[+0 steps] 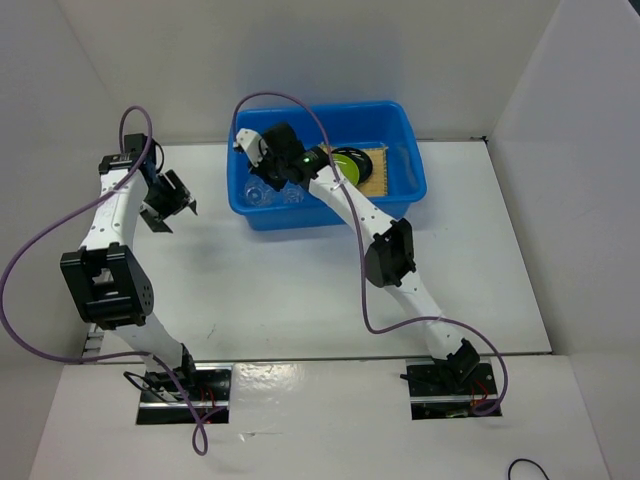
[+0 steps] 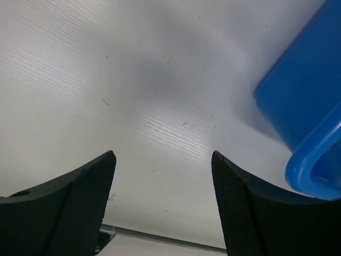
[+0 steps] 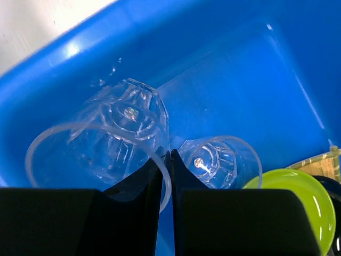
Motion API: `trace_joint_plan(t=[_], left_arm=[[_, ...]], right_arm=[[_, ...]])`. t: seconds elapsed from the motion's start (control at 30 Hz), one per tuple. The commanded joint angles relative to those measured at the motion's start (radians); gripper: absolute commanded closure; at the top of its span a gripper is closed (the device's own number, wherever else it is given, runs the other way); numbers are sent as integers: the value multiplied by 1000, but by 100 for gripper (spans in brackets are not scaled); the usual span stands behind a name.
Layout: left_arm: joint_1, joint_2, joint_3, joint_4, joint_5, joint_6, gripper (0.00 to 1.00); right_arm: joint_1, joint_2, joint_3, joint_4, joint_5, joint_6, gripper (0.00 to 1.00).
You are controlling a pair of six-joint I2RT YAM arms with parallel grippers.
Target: Place the mixed dishes into the plastic bin
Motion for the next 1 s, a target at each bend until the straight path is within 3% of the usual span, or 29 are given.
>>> trace_joint_plan(t=[0.0, 0.27, 0.4, 0.47, 0.53, 0.63, 0.73, 0.77, 0.83, 0.87, 0.97], left_arm=[[5, 5, 30, -23, -23, 25, 20], [33, 15, 30, -23, -32, 25, 20], [42, 24, 30, -23, -23, 25, 20], [51, 24, 30, -23, -14, 25, 20], [62, 24, 12, -5, -2, 25, 20], [71, 33, 12, 23, -2, 25, 20], [71, 33, 12, 67, 13, 25, 20], [71, 33, 12, 80, 33, 25, 22], [71, 33, 12, 113, 52, 16, 24], [71, 33, 12, 127, 64, 16, 24], [71, 42, 12, 163, 64, 16, 27]], right_arm=[[6, 14, -13, 63, -3, -49, 85], [6, 34, -22, 94, -16, -70, 63], [-3, 34, 16, 94, -25, -40, 56], [-3, 34, 111, 61, -25, 2, 49], [-23, 34, 245, 31, 2, 40, 30], [-69, 22, 396, -31, 84, 137, 24], [-140, -67, 306, -96, 116, 206, 32], [-160, -84, 271, -107, 151, 188, 60], [-180, -121, 213, -143, 187, 163, 94], [-190, -133, 203, -162, 199, 163, 100], [-213, -222, 98, -188, 213, 152, 100]])
